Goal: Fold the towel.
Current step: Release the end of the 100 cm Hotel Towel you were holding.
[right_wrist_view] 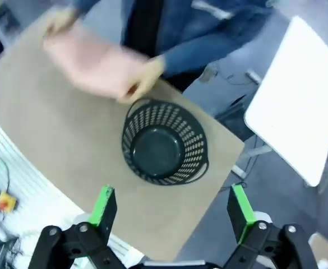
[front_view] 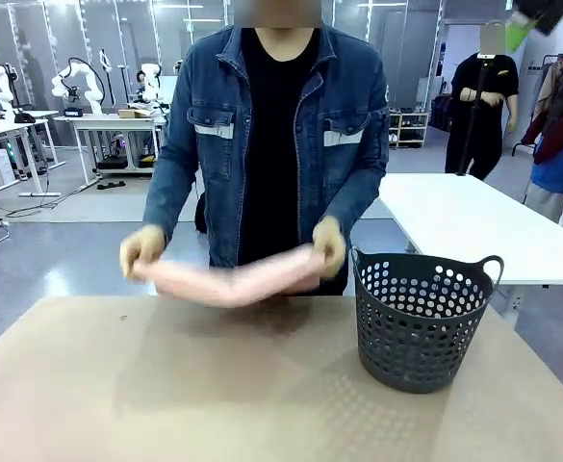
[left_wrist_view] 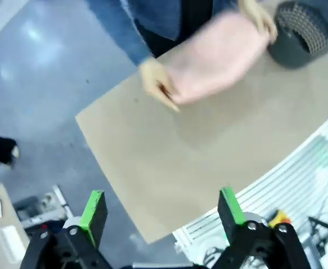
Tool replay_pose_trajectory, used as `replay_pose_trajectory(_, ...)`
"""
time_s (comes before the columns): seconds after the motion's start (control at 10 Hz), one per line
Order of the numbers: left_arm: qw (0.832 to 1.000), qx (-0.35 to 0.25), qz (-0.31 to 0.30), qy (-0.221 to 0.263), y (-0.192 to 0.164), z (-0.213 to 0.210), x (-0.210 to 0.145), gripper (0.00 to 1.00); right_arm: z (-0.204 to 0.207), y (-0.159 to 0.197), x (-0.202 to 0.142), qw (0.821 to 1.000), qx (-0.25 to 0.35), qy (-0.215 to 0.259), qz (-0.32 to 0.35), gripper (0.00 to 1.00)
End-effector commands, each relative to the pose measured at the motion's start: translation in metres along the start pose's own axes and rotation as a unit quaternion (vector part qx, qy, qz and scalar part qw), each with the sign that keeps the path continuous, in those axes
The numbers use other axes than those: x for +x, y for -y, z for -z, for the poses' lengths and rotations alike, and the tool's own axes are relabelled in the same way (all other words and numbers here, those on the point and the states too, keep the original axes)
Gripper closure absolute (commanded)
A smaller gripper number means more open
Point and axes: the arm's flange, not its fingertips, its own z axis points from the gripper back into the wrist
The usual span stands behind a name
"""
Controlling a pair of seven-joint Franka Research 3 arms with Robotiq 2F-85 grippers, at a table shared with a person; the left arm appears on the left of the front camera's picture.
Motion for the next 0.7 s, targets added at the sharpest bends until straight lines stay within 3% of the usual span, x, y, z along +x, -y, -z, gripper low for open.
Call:
replay_pose_trajectory(0.0, 0.996, 0.001, -0.069, 0.052, -0.008, 0.024, -0.037, 0.00, 0.013, -0.003, -0.031, 0.995, -0.025, 0.065, 0.073, 0.00)
replay_pose_trajectory(0.2, 0.991, 0.003, -0.110, 0.078, -0.021, 0.021, -0.061, 0.00, 0.007, 0.001, -0.043, 0.991, -0.036, 0.074, 0.107, 0.00)
replay_pose_trajectory(0.4, 0.992, 0.018, -0.090, 0.087, -0.016, 0.024, -0.062, 0.00, 0.010, -0.001, -0.043, 0.993, -0.044, 0.059, 0.095, 0.00)
replay_pose_trajectory(0.6, 0.992, 0.003, -0.105, 0.063, -0.035, 0.012, -0.060, 0.00, -0.001, 0.012, -0.042, 0.992, -0.033, 0.067, 0.100, 0.00)
